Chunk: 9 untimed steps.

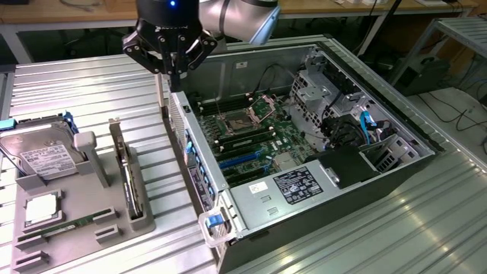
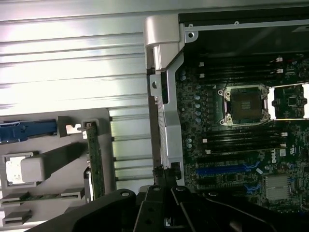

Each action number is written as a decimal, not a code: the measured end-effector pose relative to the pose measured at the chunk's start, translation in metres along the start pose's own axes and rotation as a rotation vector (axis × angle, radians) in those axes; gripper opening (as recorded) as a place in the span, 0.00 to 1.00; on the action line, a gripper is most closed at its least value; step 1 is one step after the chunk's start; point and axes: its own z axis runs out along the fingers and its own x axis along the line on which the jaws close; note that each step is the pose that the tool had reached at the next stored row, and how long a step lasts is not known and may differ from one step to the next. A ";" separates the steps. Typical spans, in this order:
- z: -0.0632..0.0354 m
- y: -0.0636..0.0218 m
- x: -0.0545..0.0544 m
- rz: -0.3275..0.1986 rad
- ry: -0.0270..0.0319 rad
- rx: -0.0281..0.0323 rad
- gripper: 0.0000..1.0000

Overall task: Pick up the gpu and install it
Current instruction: 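Reach for the gpu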

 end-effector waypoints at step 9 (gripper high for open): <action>-0.0002 -0.0005 0.006 0.000 0.0000 0.0000 0.11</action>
